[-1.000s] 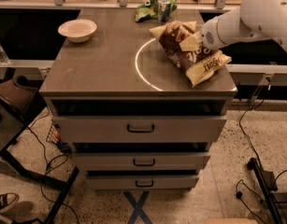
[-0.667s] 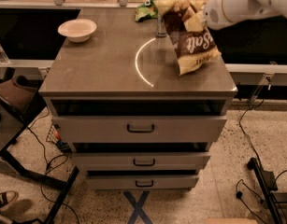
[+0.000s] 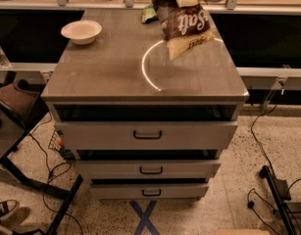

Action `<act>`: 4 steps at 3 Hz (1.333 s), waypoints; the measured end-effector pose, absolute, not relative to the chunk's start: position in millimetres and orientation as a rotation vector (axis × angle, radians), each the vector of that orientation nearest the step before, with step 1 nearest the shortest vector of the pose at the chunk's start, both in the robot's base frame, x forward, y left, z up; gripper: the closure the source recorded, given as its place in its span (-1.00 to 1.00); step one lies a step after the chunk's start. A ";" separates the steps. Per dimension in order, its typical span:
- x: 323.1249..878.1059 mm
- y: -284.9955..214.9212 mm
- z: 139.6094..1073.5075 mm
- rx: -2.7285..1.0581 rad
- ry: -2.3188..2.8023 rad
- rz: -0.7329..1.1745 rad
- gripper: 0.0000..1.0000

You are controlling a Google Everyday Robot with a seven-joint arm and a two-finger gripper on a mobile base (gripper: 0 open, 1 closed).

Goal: Place brown chip bag into paper bowl

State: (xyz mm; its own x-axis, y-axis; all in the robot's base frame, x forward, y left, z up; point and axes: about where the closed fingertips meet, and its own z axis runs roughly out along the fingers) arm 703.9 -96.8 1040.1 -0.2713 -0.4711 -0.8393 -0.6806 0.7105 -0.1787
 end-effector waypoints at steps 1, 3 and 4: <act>701.0 -63.3 1044.4 -0.930 1.891 0.298 1.00; 718.0 31.8 1012.9 -0.996 1.864 0.341 1.00; 715.0 67.1 1005.4 -1.035 1.829 0.374 1.00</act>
Offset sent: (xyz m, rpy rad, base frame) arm 0.0168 0.1280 -0.0214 -0.0034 -0.0199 0.1082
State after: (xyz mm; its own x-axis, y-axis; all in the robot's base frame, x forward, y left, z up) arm 715.0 67.1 1005.4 -0.1736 -0.4893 -0.8547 -0.7853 0.5925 -0.1797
